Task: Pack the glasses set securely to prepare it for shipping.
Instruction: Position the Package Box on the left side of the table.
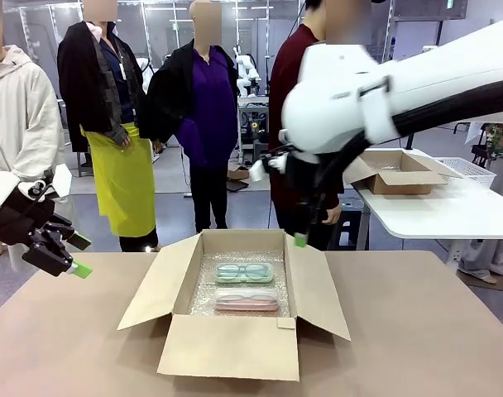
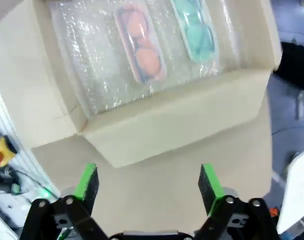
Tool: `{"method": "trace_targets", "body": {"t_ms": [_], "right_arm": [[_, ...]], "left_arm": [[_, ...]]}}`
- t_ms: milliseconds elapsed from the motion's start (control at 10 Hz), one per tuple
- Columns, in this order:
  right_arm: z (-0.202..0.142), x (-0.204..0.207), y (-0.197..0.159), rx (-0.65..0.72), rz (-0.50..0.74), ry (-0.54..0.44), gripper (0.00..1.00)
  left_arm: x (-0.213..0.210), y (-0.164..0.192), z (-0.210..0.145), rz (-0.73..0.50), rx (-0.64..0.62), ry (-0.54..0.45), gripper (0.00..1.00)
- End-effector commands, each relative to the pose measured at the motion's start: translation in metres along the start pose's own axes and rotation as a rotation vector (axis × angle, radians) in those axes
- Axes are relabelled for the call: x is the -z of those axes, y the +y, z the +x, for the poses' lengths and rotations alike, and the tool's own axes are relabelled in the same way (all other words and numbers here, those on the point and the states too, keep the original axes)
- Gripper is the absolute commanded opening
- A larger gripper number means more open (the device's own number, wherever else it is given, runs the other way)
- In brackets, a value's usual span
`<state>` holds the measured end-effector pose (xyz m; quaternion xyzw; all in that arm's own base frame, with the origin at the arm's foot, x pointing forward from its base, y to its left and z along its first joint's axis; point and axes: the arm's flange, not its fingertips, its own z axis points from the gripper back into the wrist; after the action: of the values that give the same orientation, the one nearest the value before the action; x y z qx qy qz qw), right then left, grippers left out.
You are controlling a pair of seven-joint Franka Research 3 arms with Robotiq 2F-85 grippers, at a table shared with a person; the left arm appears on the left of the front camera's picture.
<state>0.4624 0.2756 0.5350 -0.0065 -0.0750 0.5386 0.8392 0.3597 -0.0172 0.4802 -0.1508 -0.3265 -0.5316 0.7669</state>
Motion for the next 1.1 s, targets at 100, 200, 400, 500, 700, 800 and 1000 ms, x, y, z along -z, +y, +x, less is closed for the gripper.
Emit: {"method": "trace_targets", "body": {"t_ms": [100,200,400,500,700,800,1000], "right_arm": [[-0.111,-0.031,0.027,0.161,-0.025,-0.212,1.00],[-0.143,-0.042,0.037,0.199,-0.054,-0.236,1.00],[-0.200,-0.054,0.043,0.242,-0.038,-0.286,1.00],[-0.219,-0.053,0.039,0.248,-0.006,-0.300,1.00],[-0.250,-0.038,0.023,0.318,0.030,-0.257,1.00],[-0.263,-0.032,0.015,0.328,0.047,-0.293,1.00],[-0.269,-0.027,0.010,0.312,0.056,-0.372,1.00]], "left_arm": [[-0.001,0.002,-0.002,-0.014,0.013,-0.028,1.00],[-0.001,0.002,-0.002,-0.014,0.013,-0.028,1.00],[-0.001,0.002,-0.002,-0.014,0.013,-0.028,1.00],[-0.001,0.002,-0.002,-0.014,0.013,-0.028,1.00],[-0.001,0.002,-0.002,-0.014,0.013,-0.028,1.00],[-0.001,0.002,-0.002,-0.014,0.013,-0.028,1.00],[-0.001,0.002,-0.002,-0.014,0.013,-0.028,1.00]]}}
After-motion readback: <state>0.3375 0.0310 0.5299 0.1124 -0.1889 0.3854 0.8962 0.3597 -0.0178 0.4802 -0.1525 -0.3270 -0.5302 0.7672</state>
